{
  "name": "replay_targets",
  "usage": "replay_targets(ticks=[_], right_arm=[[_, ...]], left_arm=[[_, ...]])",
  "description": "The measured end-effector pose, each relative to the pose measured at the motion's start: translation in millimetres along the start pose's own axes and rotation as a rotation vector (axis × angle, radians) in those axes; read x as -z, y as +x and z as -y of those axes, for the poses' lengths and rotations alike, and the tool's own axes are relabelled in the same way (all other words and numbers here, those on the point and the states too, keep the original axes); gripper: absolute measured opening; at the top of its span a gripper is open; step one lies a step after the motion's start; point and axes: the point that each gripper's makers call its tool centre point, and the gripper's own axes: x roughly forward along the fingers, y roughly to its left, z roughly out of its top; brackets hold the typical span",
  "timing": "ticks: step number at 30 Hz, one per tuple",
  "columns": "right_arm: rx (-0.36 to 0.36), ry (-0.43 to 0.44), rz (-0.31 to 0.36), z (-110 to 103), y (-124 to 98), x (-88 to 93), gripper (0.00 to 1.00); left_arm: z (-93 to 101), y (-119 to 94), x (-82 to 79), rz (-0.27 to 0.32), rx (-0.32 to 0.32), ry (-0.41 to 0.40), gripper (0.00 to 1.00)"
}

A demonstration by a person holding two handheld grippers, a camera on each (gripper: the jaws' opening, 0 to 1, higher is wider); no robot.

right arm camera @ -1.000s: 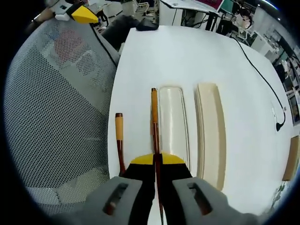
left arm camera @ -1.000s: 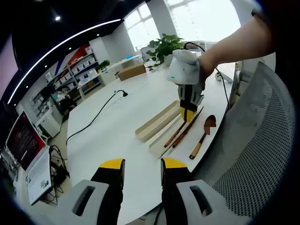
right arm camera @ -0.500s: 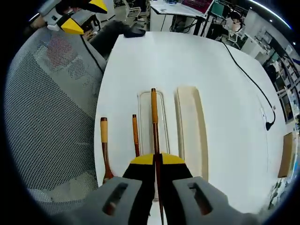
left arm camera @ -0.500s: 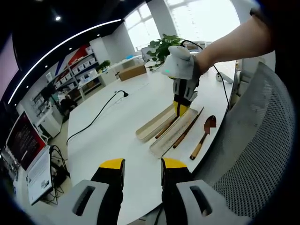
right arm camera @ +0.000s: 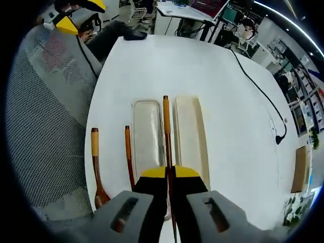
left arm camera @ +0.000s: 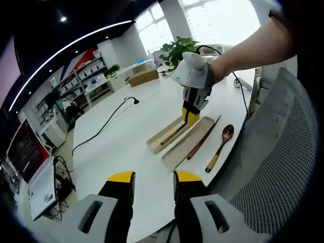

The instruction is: Arrange the utensils inside the cutlery case until each visible utensil rests in its matching compartment.

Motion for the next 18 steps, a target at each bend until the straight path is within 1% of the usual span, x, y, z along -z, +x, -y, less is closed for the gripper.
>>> replay_targets(ticks=[9, 14, 17, 18], right_arm=[[0.088, -0.017, 0.010, 15.4, 6.9, -0.8, 0.00], [0.090, -0.029, 0.003, 16.3, 16.0, 2.1, 0.00], [0.089, -0.017, 0.004, 17.3, 20.3, 2.2, 0.00], [0.101, -0.015, 0.003, 19.0, 21.4, 1.9, 0.00]], left_arm=[[1.3, 0.5, 0.6, -0.004, 0.008, -0.001, 0.30], [4.7, 1.8, 2.3, -0.013, 0.027, 0.002, 0.30], [5.6, 3.3, 3.0, -0.017, 0.031, 0.027, 0.32], [6.3, 3.5, 3.1, -0.016, 0.035, 0.022, 0.31]])
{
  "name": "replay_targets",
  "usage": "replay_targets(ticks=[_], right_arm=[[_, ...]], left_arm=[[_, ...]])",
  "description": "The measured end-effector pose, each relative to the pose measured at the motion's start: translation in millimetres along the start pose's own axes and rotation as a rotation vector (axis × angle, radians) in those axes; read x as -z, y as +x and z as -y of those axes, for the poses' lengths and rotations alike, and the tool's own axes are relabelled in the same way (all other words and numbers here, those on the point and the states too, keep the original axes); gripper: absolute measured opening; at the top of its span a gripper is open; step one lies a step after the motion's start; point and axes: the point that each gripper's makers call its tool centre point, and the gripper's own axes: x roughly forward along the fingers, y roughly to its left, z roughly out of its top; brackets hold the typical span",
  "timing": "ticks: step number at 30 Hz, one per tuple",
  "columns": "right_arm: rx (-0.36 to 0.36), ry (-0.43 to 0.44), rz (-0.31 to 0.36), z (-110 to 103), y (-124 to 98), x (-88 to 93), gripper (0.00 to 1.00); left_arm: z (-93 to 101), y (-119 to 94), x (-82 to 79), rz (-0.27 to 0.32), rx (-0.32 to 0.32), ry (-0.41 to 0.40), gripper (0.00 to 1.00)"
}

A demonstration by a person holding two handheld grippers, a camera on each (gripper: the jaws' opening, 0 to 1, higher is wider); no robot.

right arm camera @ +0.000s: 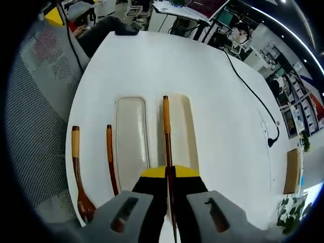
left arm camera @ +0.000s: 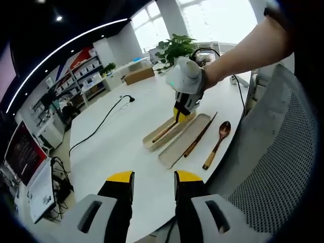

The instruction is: Arrange the utensils inside the cutlery case until each visible utensil rests in its matching compartment.

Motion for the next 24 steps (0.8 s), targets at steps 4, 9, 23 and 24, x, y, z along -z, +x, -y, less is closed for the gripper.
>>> replay_targets(ticks=[4, 9, 23, 24], right_arm=[[-0.005, -0.020, -0.006, 1.6, 3.9, 0.8, 0.00], [-0.005, -0.019, -0.009, 7.8, 8.7, 0.6, 0.00], [-0.056, -0.023, -0.012, 12.4, 22.7, -3.6, 0.00], [-0.060, -0.025, -0.013, 12.3, 23.5, -3.6, 0.00]], left_arm=[[1.4, 1.5, 2.4, -0.011, 0.011, -0.003, 0.31], [0.2, 2.6, 4.4, -0.016, 0.013, -0.007, 0.31], [-0.7, 3.4, 5.6, -0.023, 0.010, -0.016, 0.31], [-0.8, 3.6, 6.3, -0.026, 0.010, -0.018, 0.31]])
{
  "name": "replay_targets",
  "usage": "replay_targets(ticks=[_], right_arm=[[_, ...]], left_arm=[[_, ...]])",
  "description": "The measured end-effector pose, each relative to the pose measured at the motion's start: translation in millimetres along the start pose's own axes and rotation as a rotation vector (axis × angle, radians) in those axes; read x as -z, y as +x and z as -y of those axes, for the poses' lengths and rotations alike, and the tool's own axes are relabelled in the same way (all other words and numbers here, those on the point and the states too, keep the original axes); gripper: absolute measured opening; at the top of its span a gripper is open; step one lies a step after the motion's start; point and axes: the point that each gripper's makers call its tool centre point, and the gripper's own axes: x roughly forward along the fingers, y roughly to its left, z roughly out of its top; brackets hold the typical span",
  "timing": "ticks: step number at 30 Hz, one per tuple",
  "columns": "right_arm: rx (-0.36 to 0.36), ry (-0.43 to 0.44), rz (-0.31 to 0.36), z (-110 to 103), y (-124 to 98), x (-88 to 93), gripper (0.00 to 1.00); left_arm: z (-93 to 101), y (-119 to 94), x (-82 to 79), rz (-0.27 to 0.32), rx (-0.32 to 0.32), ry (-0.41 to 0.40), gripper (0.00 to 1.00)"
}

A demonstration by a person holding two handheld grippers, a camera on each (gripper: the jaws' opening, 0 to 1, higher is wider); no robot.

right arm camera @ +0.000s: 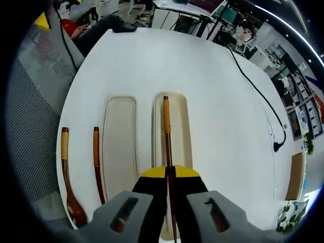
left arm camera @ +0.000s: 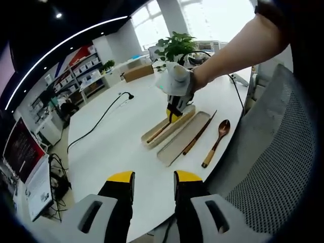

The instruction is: Arrange the utensils inside the cutlery case until each visible utensil rests in its matching compartment.

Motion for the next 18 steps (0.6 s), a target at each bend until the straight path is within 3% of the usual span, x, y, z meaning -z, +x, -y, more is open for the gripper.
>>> replay_targets(ticks=[18], right_arm=[[-0.066, 0.032, -0.010, 0.0, 13.8, 1.5, 0.00]], left_arm=[[2.8, 0.1, -1.1, 0.005, 0.014, -0.012, 0.31]])
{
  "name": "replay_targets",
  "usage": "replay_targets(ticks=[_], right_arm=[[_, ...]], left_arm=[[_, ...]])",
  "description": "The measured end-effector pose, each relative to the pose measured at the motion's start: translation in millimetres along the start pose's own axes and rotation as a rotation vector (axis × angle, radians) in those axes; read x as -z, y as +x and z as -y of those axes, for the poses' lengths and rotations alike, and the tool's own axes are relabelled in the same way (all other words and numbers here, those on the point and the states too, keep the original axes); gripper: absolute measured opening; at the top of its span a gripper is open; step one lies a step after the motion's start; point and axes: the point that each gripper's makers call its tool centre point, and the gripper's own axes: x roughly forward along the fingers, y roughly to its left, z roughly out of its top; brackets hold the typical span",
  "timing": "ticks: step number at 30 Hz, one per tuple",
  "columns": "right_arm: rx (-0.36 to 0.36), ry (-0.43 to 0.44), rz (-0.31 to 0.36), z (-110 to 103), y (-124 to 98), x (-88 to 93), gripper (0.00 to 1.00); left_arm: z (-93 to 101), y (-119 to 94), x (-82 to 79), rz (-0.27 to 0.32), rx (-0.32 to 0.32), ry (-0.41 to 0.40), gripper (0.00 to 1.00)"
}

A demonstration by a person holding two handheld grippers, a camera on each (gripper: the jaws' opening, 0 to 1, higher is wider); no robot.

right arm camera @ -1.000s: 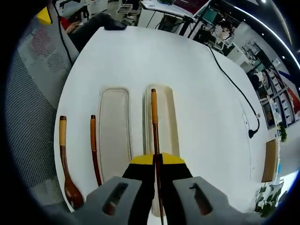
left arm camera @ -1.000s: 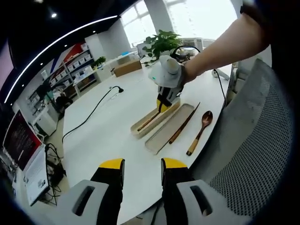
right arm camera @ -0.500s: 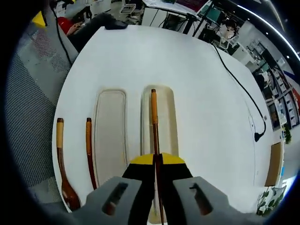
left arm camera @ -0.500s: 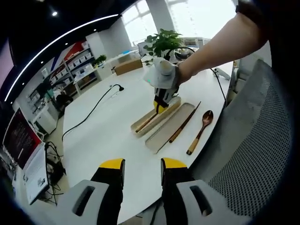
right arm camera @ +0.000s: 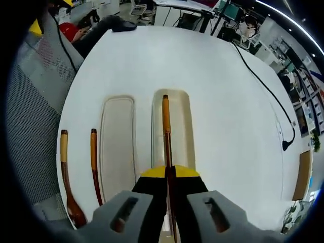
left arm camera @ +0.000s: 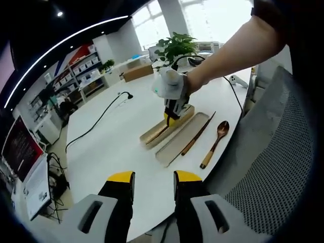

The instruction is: Arrange the utensils inside the cutlery case until each visible utensil rests in its matching compartment.

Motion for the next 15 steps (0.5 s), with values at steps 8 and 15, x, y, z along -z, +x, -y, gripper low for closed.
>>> replay_targets(ticks=[8, 15], right_arm=[[-0.012, -0.014, -0.022, 2.2, 6.1, 2.5, 0.00], [-0.035, -0.008, -0.037, 3.0, 7.7, 3.8, 0.00]], left_arm=[[-0.8, 0.1, 0.9, -0.004, -0.002, -0.001, 0.31], [-1.0, 0.2, 0.9, -0.004, -0.002, -0.002, 0.31]])
